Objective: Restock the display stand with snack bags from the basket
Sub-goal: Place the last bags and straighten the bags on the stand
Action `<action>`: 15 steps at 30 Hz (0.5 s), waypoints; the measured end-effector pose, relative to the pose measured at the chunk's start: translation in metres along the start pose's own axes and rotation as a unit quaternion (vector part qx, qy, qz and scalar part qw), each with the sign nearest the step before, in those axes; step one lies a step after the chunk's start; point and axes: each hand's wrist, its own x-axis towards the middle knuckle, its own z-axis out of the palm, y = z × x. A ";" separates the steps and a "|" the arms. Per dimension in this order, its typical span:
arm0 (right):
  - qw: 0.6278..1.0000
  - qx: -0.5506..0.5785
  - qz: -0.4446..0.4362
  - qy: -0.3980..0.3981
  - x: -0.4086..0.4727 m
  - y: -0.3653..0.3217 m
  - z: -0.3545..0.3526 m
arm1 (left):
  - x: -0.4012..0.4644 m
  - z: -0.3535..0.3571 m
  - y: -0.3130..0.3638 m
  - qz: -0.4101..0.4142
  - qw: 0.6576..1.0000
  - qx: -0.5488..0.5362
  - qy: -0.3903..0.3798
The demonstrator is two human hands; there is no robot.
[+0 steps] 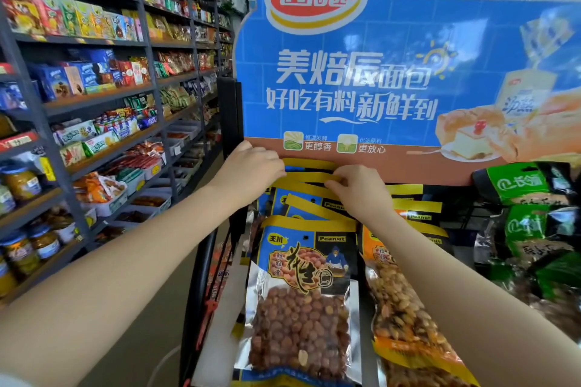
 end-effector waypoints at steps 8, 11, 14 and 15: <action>0.998 0.041 0.032 0.025 -0.005 0.005 0.005 | -0.015 -0.010 -0.008 -0.152 0.986 0.043 -0.054; 0.996 0.068 0.062 0.020 -0.010 0.008 0.000 | -0.012 -0.011 -0.003 -0.136 0.986 0.060 -0.072; 0.999 -0.017 0.038 -0.031 -0.016 0.015 -0.006 | -0.016 -0.011 -0.002 -0.132 0.988 0.073 -0.041; 0.998 -0.030 0.031 -0.042 -0.016 0.015 -0.007 | -0.017 -0.012 -0.001 -0.122 0.990 0.070 -0.008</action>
